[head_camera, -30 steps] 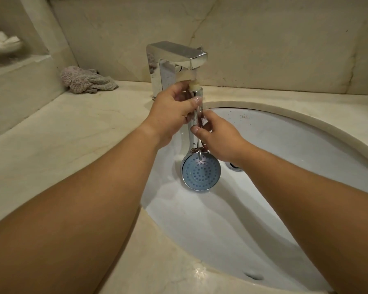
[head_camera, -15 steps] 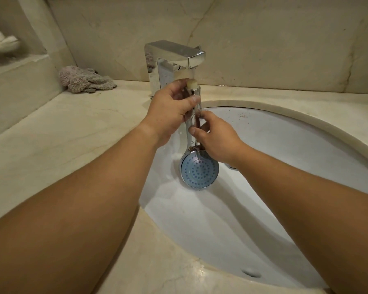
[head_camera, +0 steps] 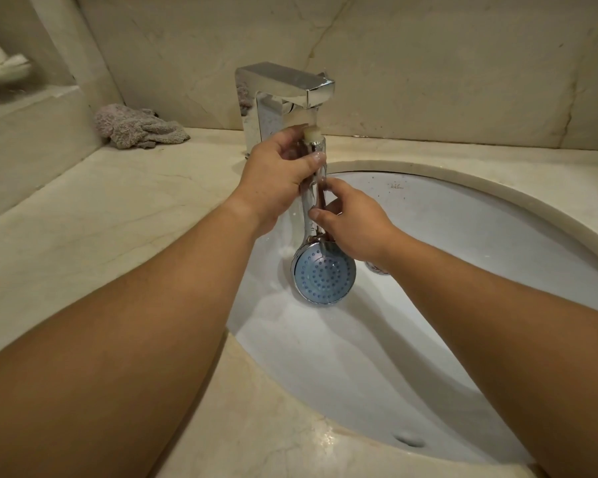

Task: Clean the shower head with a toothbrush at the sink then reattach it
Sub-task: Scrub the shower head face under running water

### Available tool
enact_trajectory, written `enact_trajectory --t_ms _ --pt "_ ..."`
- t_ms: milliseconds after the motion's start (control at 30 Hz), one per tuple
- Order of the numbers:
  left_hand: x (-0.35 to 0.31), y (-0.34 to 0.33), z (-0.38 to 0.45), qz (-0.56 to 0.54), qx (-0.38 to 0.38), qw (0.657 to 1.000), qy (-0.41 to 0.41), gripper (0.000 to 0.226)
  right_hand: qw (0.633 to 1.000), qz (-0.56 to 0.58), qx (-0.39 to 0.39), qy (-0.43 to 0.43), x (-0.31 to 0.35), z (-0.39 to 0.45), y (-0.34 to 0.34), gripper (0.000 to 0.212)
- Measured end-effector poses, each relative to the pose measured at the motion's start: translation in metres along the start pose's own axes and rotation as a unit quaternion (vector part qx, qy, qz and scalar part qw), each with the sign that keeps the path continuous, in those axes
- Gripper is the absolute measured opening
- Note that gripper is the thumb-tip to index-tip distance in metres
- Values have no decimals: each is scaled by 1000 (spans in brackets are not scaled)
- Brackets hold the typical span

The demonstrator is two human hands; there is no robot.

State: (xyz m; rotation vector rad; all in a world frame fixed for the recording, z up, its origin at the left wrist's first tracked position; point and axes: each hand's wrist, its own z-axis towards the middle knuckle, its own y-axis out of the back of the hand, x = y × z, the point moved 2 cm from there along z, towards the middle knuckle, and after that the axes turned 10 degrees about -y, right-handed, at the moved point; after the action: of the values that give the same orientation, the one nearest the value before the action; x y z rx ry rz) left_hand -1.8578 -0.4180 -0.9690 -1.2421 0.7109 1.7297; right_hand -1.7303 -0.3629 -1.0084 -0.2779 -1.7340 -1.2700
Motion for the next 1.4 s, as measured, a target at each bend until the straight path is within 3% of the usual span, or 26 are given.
enact_trajectory --t_ms 1400 --pt "-1 0 -2 -8 -21 1000 4 44 1000 1 -13 21 1 3 0 35"
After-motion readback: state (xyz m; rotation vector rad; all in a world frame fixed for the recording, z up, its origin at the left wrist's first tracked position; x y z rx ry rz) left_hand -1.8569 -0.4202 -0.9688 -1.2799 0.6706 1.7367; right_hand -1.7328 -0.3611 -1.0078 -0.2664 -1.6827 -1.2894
